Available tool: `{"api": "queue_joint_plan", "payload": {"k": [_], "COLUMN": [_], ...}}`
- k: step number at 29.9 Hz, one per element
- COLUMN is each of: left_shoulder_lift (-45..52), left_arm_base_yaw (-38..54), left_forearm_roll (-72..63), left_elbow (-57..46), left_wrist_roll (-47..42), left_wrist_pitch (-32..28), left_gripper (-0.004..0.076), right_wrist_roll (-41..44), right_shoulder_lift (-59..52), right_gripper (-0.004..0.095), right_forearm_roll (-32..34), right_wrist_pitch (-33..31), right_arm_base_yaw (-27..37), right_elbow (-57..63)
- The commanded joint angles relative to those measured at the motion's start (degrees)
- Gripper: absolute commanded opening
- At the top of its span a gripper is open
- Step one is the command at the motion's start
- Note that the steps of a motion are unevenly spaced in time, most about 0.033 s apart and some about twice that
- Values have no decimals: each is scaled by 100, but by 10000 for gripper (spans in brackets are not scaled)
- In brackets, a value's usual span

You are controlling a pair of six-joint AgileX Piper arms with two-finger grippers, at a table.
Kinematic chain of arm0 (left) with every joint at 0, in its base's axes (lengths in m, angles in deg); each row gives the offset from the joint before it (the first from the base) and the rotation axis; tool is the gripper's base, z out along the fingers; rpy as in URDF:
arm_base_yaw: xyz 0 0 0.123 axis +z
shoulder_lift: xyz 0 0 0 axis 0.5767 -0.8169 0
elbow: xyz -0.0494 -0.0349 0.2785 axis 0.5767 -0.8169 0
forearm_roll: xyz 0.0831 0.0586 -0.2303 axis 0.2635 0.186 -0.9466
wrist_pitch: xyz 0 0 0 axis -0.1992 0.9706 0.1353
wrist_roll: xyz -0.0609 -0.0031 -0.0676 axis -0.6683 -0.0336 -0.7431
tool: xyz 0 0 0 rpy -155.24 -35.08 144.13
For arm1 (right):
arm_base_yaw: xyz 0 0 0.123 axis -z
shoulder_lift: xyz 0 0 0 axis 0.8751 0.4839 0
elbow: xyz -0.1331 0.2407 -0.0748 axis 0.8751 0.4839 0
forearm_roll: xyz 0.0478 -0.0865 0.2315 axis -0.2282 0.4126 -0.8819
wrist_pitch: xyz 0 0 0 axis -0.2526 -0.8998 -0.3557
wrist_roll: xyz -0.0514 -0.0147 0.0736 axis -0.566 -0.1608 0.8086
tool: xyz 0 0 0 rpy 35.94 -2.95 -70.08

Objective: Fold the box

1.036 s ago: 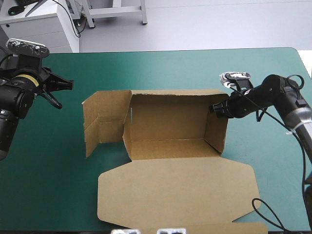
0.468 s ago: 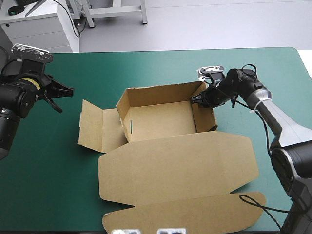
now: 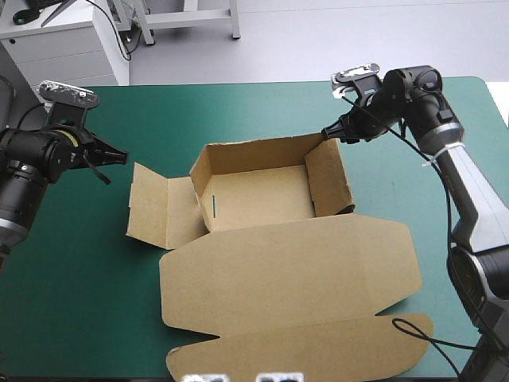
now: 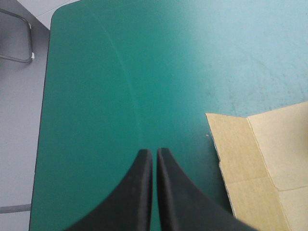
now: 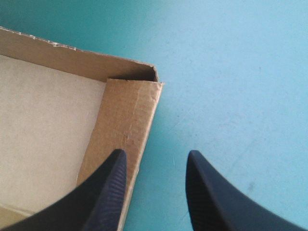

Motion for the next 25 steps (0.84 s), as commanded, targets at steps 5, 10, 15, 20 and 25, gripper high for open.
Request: {"api": "queue_joint_plan", "payload": {"k": [5,10,15,20,25], "left_shoulder_lift": [153,153,153,153,153], "left_arm_base_yaw": [426,1024,1193,1193,1193], "left_forearm_roll": [-137,-944,-1460,-1462,-1436], "left_elbow": [144,144,144,144,144], "left_wrist_roll": [-261,102,499,499,499], "left_wrist_pitch": [-131,89,412,493,493], "left_gripper": [12,12,12,11,9], "right_wrist_roll": [206,196,97,47,37], "right_shoulder_lift": [-362,-268,79,497,896], "right_gripper": [333,333,333,333,333], "right_forearm_roll": [-135,-430,-420,-538,-563], "right_wrist_pitch": [-465,-465,-456,-456,-456], "right_arm_base_yaw": [6,6,6,6,6], "right_elbow": [-194,8,13,13,13]}}
